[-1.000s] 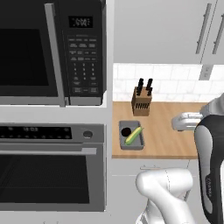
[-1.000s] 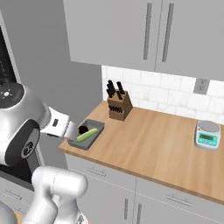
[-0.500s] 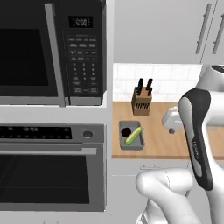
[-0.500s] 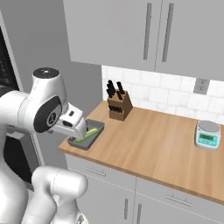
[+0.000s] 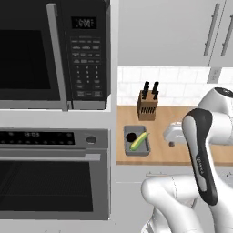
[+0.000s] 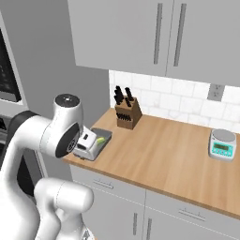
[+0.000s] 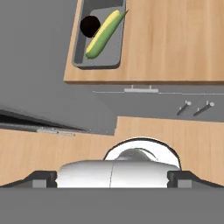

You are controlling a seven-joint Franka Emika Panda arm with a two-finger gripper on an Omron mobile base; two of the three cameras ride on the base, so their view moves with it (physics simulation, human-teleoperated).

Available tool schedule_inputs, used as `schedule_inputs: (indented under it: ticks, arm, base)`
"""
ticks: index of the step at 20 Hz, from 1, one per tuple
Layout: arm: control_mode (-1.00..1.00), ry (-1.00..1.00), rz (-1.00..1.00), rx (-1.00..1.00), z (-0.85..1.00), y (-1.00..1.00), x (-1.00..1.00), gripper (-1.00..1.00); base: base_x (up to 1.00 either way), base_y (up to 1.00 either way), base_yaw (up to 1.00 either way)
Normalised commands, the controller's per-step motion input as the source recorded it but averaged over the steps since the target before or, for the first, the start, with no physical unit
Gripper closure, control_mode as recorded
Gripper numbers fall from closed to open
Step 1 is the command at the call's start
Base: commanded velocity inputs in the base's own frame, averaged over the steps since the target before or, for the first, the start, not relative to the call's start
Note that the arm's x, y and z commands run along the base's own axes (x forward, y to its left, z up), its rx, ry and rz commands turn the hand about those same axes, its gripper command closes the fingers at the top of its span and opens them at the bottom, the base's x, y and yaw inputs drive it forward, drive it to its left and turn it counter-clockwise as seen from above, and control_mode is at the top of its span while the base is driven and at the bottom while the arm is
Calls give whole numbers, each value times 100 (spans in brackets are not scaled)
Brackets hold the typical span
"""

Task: Take the meat container that has the fish and place it on the second highest rack of the freezer. Then take the vegetable container that has the avocado and corn and place it on the highest rack of the freezer.

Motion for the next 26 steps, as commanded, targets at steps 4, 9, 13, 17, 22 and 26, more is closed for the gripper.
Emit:
schedule_inputs:
  ticks: [4,9,13,17,22,26]
  arm:
    - [-100,0,0,-4,-16,0,66,-100]
    - [-100,0,0,0,-14,-3,70,-100]
    - [-100,0,0,0,-18,-5,76,-100]
    - [-100,0,0,0,-35,0,36,-100]
    - [-100,0,0,-1,-44,0,1,-100]
    - [-100,0,0,-1,-15,0,3,-100]
  base:
    - [0,0,0]
    - [0,0,0]
    - [0,0,0]
    - [0,0,0]
    - [0,0,0]
    - [0,0,0]
